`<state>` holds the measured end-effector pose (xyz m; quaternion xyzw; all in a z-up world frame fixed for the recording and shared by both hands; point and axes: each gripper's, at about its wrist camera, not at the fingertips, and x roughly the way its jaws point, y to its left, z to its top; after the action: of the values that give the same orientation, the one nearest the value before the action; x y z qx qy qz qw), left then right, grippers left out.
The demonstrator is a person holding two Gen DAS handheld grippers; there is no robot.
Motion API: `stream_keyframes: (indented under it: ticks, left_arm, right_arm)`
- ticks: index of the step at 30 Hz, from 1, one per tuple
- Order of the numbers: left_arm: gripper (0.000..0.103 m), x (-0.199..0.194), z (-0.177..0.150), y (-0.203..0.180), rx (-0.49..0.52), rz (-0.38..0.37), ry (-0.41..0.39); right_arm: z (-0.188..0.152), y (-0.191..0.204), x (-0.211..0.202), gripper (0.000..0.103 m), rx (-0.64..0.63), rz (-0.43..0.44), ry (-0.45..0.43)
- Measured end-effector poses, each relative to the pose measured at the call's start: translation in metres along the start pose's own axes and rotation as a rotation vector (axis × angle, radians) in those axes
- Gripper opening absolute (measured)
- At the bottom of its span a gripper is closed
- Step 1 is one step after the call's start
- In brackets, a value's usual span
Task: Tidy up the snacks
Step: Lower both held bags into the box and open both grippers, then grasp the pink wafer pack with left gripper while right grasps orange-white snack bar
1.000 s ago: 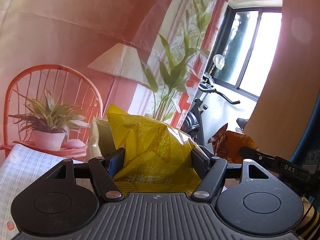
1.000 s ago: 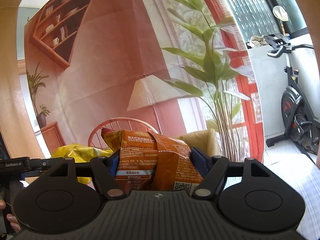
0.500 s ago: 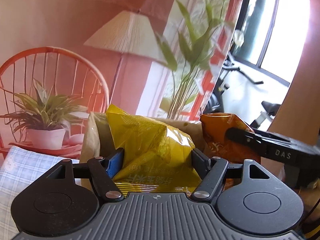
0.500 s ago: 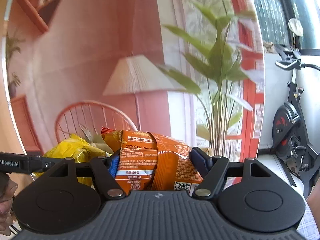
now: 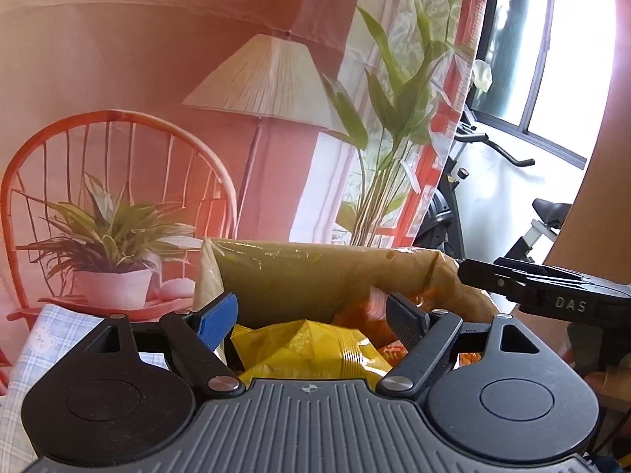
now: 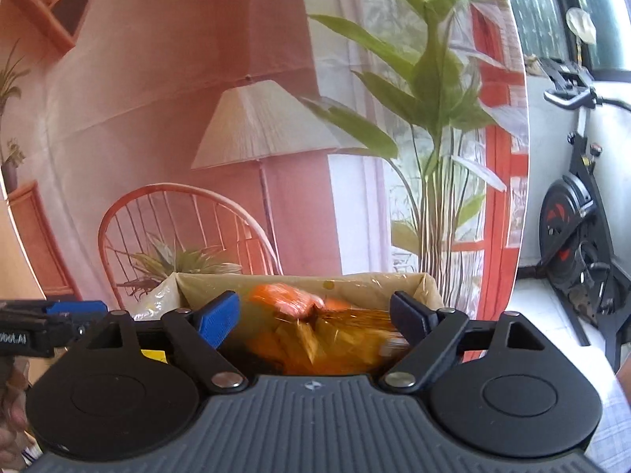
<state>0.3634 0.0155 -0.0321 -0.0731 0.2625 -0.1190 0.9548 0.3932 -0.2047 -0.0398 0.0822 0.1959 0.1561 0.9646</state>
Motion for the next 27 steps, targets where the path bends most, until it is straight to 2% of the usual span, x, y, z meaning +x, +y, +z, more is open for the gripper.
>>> stream_keyframes:
  ticks: [8, 17, 22, 27]
  left_arm:
    - [0.084, -0.017, -0.004, 0.003, 0.004, -0.008, -0.010]
    - [0.084, -0.070, -0.025, 0.014, 0.053, -0.013, -0.008]
    - [0.084, -0.101, -0.052, 0.025, 0.060, -0.038, 0.019]
    - [0.084, -0.114, -0.093, 0.031, 0.064, -0.052, 0.077]
  right_arm:
    - [-0.005, 0.006, -0.024, 0.086, -0.045, 0.023, 0.000]
    - [-0.033, 0.009, -0.078, 0.086, -0.004, 0.044, -0.071]
    - [-0.062, 0.017, -0.108, 0.086, 0.017, 0.058, -0.084]
    - [-0.102, 0.031, -0.125, 0.087, 0.012, 0.055, -0.055]
